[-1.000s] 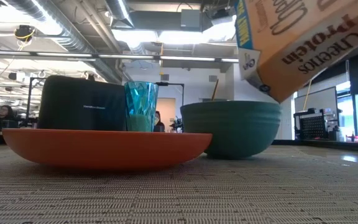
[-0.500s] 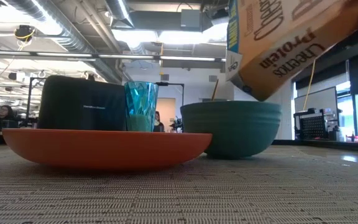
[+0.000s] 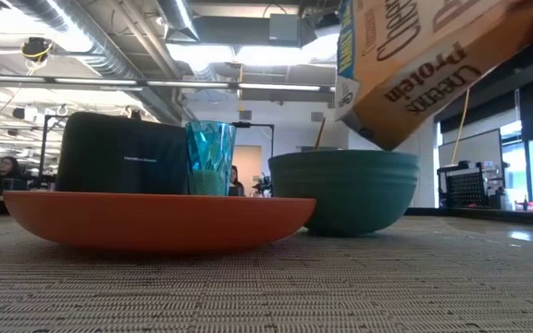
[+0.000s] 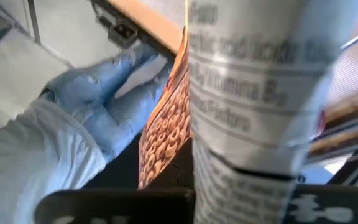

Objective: Arrange a breakfast setting
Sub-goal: Pour the cereal in the bowl

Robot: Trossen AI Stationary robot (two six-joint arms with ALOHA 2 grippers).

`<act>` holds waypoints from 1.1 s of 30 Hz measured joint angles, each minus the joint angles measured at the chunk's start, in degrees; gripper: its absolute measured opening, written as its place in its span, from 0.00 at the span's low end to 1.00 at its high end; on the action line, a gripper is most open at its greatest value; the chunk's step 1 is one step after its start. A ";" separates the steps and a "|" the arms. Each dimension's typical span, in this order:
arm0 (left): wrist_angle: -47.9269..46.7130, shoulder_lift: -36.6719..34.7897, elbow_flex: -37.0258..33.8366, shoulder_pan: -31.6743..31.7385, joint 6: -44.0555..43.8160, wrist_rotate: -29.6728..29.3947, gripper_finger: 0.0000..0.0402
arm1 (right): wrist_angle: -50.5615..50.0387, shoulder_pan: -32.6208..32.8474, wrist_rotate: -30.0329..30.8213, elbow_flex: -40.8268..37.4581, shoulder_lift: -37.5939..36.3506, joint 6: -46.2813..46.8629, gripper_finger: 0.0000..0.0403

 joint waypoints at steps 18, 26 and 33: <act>0.68 0.02 -10.73 -0.93 -5.18 5.19 0.49 | 2.12 0.04 7.38 -0.04 0.27 2.97 0.00; 4.71 -0.04 -19.56 -1.37 -8.82 8.48 0.47 | 2.53 0.00 3.60 -0.04 0.37 2.96 0.00; 16.68 -0.02 -31.95 -2.91 -11.39 13.63 0.47 | 2.36 0.00 3.24 -0.04 0.39 3.35 0.00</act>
